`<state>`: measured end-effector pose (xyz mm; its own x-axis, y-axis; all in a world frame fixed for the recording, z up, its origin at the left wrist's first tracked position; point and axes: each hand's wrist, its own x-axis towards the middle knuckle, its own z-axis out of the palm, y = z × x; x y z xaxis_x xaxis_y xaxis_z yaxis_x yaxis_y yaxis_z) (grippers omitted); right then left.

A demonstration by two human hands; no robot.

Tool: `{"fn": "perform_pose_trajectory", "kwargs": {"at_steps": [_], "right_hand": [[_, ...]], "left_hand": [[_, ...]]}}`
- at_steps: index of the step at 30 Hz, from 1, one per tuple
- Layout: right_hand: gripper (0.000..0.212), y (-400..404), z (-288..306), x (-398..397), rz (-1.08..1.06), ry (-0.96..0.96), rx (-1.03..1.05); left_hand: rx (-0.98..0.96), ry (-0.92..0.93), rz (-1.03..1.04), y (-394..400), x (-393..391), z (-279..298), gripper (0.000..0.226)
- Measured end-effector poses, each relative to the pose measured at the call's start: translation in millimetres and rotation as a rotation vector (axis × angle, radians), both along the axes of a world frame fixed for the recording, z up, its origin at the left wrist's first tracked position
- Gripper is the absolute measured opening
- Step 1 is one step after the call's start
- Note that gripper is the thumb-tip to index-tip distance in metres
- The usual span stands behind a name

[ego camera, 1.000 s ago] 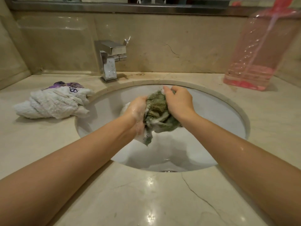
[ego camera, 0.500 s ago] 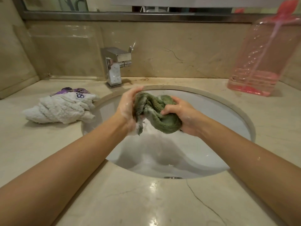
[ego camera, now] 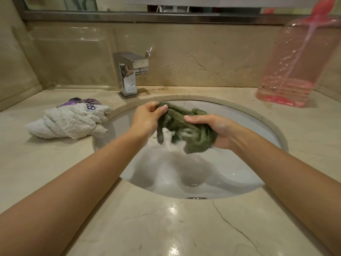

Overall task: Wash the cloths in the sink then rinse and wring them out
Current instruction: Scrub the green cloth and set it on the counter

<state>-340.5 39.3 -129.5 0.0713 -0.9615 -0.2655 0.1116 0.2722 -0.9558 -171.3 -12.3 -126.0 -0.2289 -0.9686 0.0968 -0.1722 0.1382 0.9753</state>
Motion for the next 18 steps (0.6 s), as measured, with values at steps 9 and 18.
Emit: {"fn": "perform_pose_trajectory", "kwargs": {"at_steps": [9,18], "right_hand": [[0.029,4.1,-1.6,7.3,-0.021,0.32,-0.044],[0.05,-1.4,-2.2,-1.4,-0.293,0.33,-0.013]], "left_hand": [[0.017,-0.188,0.035,-5.1,0.4,-1.4,0.021],[0.25,-0.254,-0.292,-0.8,-2.4,-5.1,0.045]]}}
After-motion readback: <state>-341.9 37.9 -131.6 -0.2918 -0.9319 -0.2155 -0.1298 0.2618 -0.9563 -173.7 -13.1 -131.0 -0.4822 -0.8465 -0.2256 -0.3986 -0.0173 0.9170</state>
